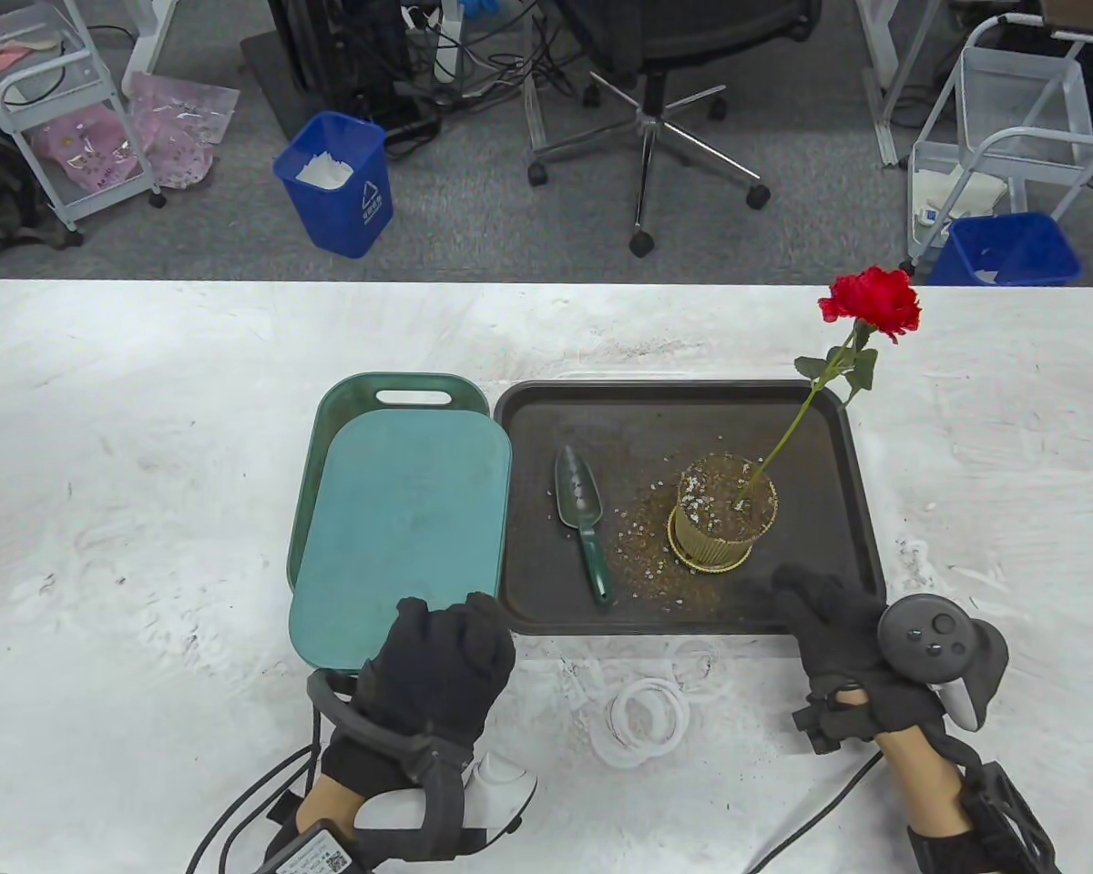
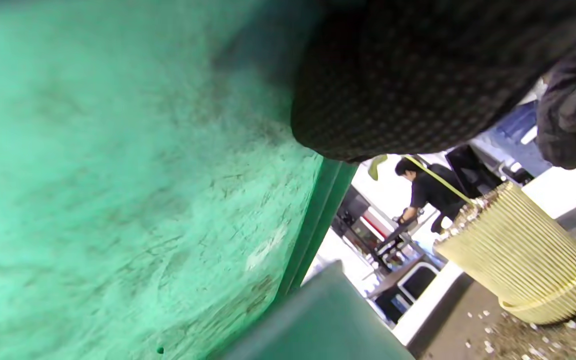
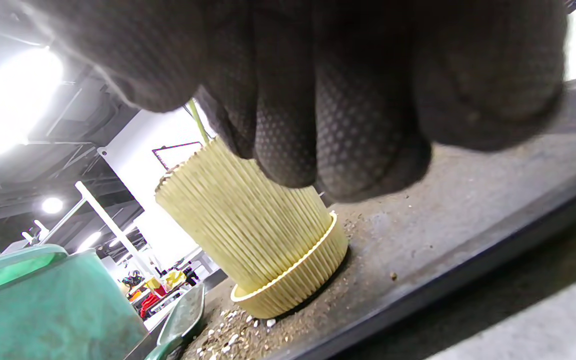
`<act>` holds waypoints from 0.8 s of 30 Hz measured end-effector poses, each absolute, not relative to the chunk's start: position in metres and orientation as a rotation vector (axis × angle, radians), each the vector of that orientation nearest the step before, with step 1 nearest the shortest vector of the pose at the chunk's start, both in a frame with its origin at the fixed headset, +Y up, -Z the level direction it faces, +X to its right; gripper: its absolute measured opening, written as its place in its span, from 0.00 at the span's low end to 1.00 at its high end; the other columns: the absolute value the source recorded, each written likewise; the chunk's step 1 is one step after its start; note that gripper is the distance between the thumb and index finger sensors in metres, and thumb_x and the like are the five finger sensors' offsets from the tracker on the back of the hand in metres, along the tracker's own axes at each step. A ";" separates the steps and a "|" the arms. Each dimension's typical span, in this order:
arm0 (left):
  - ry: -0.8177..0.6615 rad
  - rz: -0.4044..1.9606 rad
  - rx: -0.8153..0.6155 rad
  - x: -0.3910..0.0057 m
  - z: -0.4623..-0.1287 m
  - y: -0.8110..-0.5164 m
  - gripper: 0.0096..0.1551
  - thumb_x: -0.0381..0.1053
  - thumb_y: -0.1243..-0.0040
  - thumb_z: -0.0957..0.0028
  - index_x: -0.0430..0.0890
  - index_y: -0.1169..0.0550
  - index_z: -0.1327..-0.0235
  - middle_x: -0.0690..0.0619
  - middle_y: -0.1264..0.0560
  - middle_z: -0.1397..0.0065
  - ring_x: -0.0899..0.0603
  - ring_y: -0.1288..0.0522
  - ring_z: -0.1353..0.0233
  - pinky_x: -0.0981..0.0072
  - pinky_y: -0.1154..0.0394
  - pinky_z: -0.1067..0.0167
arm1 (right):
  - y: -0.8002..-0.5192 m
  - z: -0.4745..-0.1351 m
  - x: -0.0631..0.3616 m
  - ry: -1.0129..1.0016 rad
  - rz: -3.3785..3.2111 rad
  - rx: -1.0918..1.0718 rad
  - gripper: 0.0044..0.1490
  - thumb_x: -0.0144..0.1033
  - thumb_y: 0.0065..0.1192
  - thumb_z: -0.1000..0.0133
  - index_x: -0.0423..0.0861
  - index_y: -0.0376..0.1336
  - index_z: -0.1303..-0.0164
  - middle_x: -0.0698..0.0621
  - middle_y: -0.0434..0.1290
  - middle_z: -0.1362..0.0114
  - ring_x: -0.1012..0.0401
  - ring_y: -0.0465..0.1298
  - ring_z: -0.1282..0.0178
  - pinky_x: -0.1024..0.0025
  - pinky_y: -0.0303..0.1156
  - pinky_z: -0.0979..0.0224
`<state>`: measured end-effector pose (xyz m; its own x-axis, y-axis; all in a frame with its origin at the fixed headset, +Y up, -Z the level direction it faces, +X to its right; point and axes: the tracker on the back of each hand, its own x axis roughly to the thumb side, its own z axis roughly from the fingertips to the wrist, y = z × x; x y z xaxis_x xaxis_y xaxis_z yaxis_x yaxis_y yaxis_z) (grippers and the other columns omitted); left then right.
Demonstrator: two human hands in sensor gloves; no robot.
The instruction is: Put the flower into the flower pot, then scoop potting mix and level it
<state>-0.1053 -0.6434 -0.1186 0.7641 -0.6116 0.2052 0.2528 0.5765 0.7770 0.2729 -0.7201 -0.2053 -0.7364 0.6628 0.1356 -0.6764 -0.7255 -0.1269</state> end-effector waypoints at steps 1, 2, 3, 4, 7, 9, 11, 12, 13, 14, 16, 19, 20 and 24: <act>-0.475 -0.537 0.811 -0.105 -0.119 -0.645 0.19 0.51 0.20 0.61 0.51 0.15 0.57 0.51 0.20 0.55 0.50 0.19 0.65 0.54 0.20 0.46 | -0.720 -0.205 0.273 -0.216 2.391 0.103 0.29 0.45 0.65 0.52 0.44 0.73 0.45 0.40 0.84 0.49 0.45 0.85 0.62 0.49 0.83 0.61; -0.470 -0.555 0.796 -0.105 -0.121 -0.646 0.19 0.50 0.20 0.62 0.51 0.15 0.58 0.51 0.20 0.55 0.50 0.19 0.65 0.54 0.20 0.46 | -0.720 -0.205 0.273 -0.214 2.389 0.100 0.29 0.45 0.65 0.52 0.43 0.73 0.45 0.40 0.84 0.49 0.45 0.85 0.62 0.49 0.83 0.61; -0.446 -0.549 0.785 -0.105 -0.124 -0.648 0.19 0.50 0.20 0.63 0.51 0.15 0.59 0.51 0.20 0.56 0.50 0.19 0.66 0.53 0.20 0.46 | -0.720 -0.205 0.273 -0.213 2.388 0.099 0.29 0.45 0.65 0.52 0.43 0.73 0.45 0.40 0.84 0.49 0.45 0.85 0.62 0.49 0.83 0.61; -0.431 -0.544 0.780 -0.105 -0.126 -0.649 0.19 0.50 0.20 0.64 0.51 0.15 0.59 0.51 0.20 0.56 0.49 0.20 0.66 0.53 0.20 0.46 | -0.720 -0.205 0.273 -0.213 2.388 0.099 0.29 0.45 0.65 0.52 0.43 0.73 0.45 0.39 0.84 0.49 0.45 0.85 0.62 0.49 0.83 0.61; -0.387 -0.516 0.747 -0.111 -0.132 -0.651 0.22 0.53 0.24 0.63 0.56 0.16 0.54 0.56 0.21 0.46 0.48 0.18 0.54 0.52 0.21 0.42 | -0.720 -0.205 0.273 -0.208 2.391 0.098 0.29 0.45 0.65 0.52 0.44 0.73 0.45 0.40 0.84 0.49 0.45 0.85 0.62 0.49 0.83 0.61; -0.387 -0.434 0.708 -0.119 -0.137 -0.653 0.23 0.55 0.25 0.62 0.57 0.17 0.51 0.53 0.25 0.33 0.43 0.17 0.41 0.48 0.22 0.37 | -0.720 -0.206 0.273 -0.205 2.391 0.097 0.29 0.45 0.65 0.52 0.44 0.73 0.45 0.40 0.84 0.49 0.45 0.85 0.62 0.49 0.83 0.61; -0.380 -0.374 0.663 -0.125 -0.142 -0.654 0.25 0.57 0.24 0.62 0.58 0.18 0.50 0.52 0.25 0.29 0.38 0.17 0.33 0.43 0.24 0.33 | -0.721 -0.206 0.273 -0.199 2.389 0.094 0.29 0.45 0.65 0.52 0.44 0.73 0.45 0.40 0.84 0.49 0.45 0.85 0.62 0.49 0.83 0.61; -0.377 -0.342 0.639 -0.129 -0.145 -0.656 0.26 0.58 0.24 0.63 0.58 0.19 0.49 0.51 0.25 0.28 0.36 0.17 0.31 0.42 0.23 0.32 | -0.721 -0.206 0.273 -0.195 2.388 0.093 0.29 0.45 0.65 0.52 0.44 0.73 0.45 0.40 0.84 0.49 0.45 0.85 0.62 0.49 0.83 0.61; -0.371 -0.315 0.611 -0.133 -0.149 -0.657 0.28 0.59 0.23 0.64 0.58 0.19 0.48 0.51 0.25 0.28 0.35 0.18 0.30 0.40 0.24 0.32 | -0.721 -0.206 0.273 -0.191 2.385 0.091 0.29 0.45 0.65 0.52 0.44 0.73 0.45 0.40 0.84 0.49 0.45 0.85 0.62 0.49 0.83 0.61; -0.363 -0.300 0.601 -0.136 -0.151 -0.657 0.30 0.61 0.24 0.64 0.59 0.20 0.47 0.52 0.24 0.28 0.35 0.17 0.30 0.41 0.23 0.32 | -0.721 -0.206 0.272 -0.189 2.384 0.091 0.29 0.45 0.65 0.52 0.43 0.73 0.45 0.40 0.84 0.49 0.45 0.85 0.62 0.49 0.83 0.61; -0.343 -0.221 0.591 -0.142 -0.155 -0.657 0.32 0.64 0.24 0.66 0.59 0.20 0.45 0.52 0.23 0.29 0.35 0.16 0.31 0.41 0.22 0.34 | -0.721 -0.206 0.272 -0.186 2.379 0.090 0.29 0.45 0.65 0.52 0.43 0.73 0.45 0.40 0.84 0.49 0.45 0.85 0.62 0.49 0.83 0.61; -0.337 -0.173 0.592 -0.147 -0.160 -0.659 0.35 0.67 0.25 0.67 0.60 0.21 0.44 0.53 0.23 0.29 0.37 0.16 0.30 0.42 0.22 0.33 | -0.721 -0.206 0.272 -0.181 2.375 0.089 0.29 0.45 0.65 0.52 0.43 0.73 0.45 0.40 0.84 0.49 0.45 0.85 0.62 0.49 0.83 0.61; -0.333 -0.170 0.592 -0.148 -0.163 -0.659 0.36 0.67 0.26 0.67 0.61 0.21 0.43 0.54 0.23 0.28 0.38 0.17 0.29 0.43 0.23 0.32 | -0.722 -0.206 0.272 -0.178 2.371 0.089 0.29 0.45 0.65 0.52 0.44 0.73 0.45 0.40 0.84 0.49 0.45 0.85 0.62 0.49 0.83 0.61; -0.296 -0.100 0.551 -0.157 -0.171 -0.661 0.39 0.71 0.30 0.69 0.64 0.23 0.39 0.58 0.25 0.26 0.41 0.20 0.25 0.42 0.26 0.30 | -0.722 -0.206 0.272 -0.171 2.364 0.087 0.29 0.45 0.65 0.52 0.43 0.73 0.45 0.40 0.84 0.49 0.45 0.85 0.62 0.49 0.83 0.61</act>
